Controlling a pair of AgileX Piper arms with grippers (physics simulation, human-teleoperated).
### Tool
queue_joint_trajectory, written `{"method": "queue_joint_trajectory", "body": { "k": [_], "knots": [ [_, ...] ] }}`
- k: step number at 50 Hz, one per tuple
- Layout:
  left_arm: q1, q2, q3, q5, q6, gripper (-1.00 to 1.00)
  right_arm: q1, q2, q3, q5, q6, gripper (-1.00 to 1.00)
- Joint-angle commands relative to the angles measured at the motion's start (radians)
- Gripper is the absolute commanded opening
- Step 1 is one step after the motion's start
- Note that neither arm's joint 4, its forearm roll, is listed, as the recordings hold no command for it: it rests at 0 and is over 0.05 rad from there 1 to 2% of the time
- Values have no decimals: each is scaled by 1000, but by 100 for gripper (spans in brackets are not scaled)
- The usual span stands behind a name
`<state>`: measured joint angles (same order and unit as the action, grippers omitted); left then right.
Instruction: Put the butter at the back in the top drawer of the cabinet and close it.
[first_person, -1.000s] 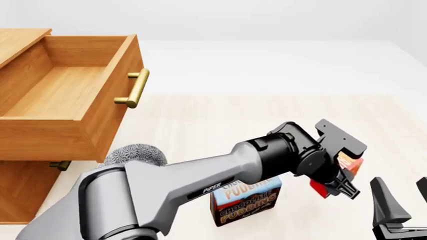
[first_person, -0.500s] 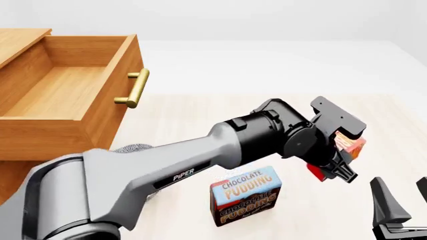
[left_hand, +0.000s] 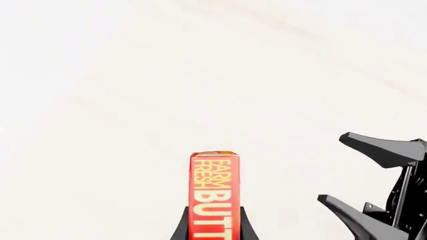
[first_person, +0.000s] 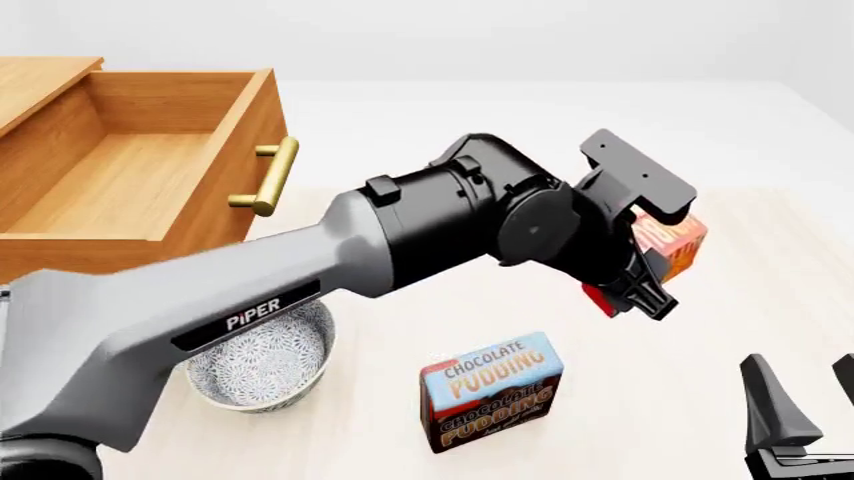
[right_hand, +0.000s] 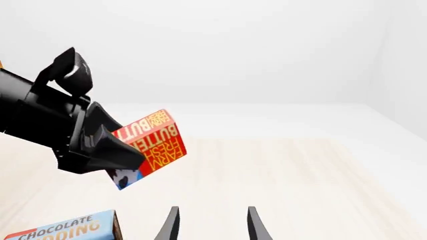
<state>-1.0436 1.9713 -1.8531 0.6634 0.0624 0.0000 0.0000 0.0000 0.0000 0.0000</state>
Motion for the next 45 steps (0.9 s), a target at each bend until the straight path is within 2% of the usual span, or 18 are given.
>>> {"method": "queue_joint_trajectory", "body": {
  "k": [1,14,28,45],
  "knots": [
    [30,-118,48,4,59,-100,0,0,0,0,0,100],
    [106,-291,182,-1,122,-100,0,0,0,0,0,100],
    [164,-433,276,8,171,-100,0,0,0,0,0,100],
    [238,-565,296,54,197,-100,0,0,0,0,0,100]
  ]
}}
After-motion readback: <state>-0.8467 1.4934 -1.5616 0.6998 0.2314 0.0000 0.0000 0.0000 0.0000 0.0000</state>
